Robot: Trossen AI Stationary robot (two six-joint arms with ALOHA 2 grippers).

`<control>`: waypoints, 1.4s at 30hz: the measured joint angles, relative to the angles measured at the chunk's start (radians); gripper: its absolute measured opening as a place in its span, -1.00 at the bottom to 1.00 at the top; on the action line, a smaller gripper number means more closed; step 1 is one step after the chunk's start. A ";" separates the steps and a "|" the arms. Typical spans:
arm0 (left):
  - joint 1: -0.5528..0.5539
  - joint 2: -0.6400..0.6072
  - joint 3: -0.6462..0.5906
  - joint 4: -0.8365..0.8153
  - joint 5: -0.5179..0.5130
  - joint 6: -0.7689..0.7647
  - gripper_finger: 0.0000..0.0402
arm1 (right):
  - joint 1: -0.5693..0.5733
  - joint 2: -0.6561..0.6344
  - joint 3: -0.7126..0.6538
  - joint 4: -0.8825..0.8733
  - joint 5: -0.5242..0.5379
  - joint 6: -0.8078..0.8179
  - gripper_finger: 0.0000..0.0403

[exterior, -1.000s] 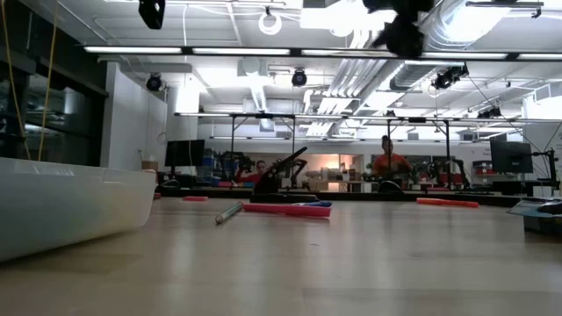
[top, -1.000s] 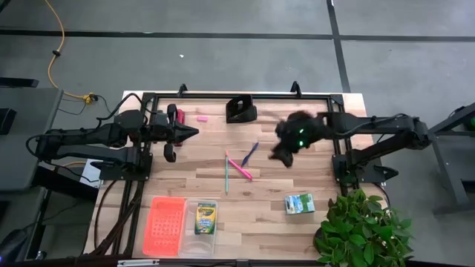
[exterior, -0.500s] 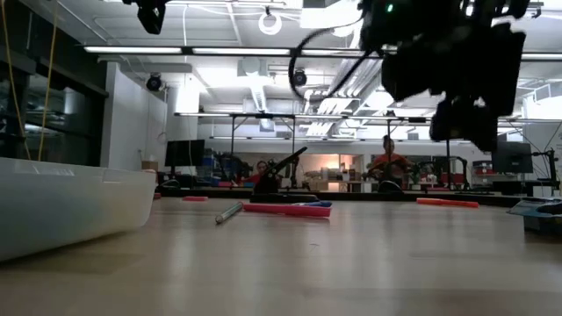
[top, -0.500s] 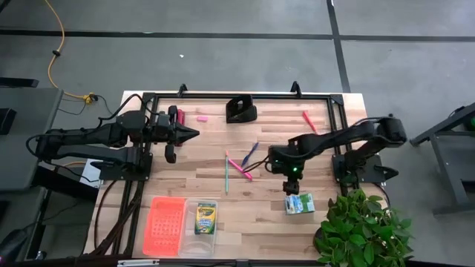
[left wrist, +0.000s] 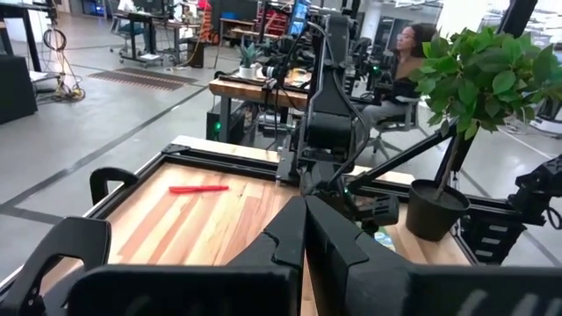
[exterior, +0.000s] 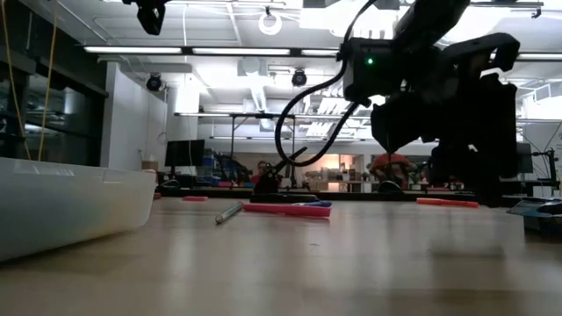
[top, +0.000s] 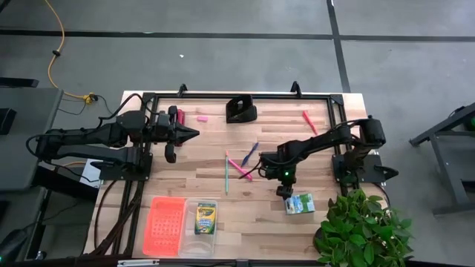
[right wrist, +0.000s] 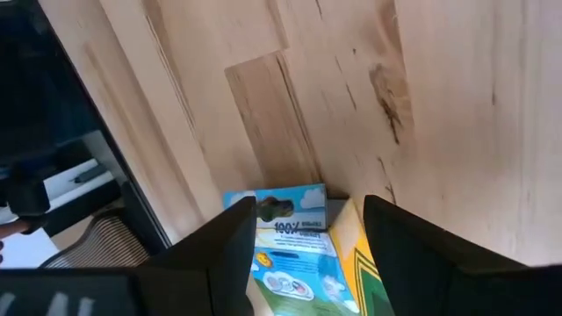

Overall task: Pack school essentials
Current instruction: Put the crayon box into the supply box

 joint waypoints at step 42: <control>0.000 0.000 0.000 -0.017 -0.001 -0.017 -1.00 | 0.060 0.038 0.001 0.020 -0.019 0.030 0.01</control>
